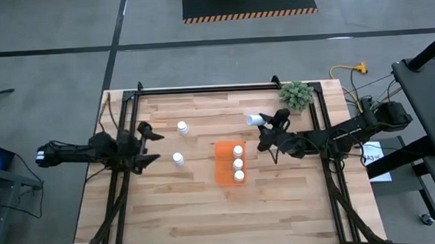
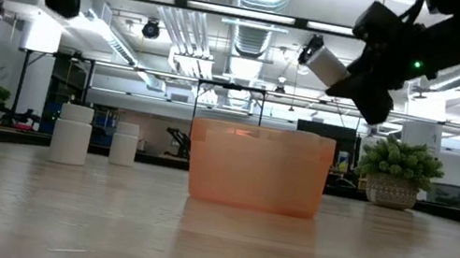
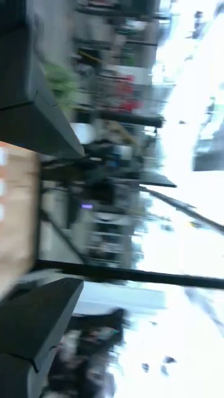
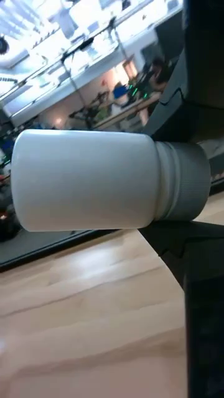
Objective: Pick and place pill bottles into a basket
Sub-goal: Put the white pill bottle into the orange bin
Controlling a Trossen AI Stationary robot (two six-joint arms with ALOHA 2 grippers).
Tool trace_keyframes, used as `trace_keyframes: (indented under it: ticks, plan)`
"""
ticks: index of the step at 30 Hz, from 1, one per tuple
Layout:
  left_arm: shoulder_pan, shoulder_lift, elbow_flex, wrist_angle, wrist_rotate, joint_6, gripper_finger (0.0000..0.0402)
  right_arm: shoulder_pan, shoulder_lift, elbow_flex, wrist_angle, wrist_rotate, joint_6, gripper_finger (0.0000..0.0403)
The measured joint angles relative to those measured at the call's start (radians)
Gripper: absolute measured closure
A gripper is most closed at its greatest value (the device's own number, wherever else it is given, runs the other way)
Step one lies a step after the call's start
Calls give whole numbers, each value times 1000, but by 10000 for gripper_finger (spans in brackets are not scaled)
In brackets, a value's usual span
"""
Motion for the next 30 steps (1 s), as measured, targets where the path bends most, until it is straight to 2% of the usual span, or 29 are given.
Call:
trace_keyframes:
  ticks: [5,8,12,22,27,30]
  plan:
    - [-1,-2,0,219,1,-1,87,30,0,27,0,-58,-14,258]
    - [-1,-1,0,294,3,-60,87,58,0,38,0,-91,-15,258]
    - [-1,3,0,257,33,-66,87,92,0,54,-1,-95,-10,258]
    - [-1,90,0,251,30,-17,87,169,0,100,-21,-124,38,258]
    - [-1,162,0,254,-56,-17,87,183,0,116,-32,-158,52,258]
    - [0,213,0,256,-57,-7,87,184,0,139,-106,-198,92,258]
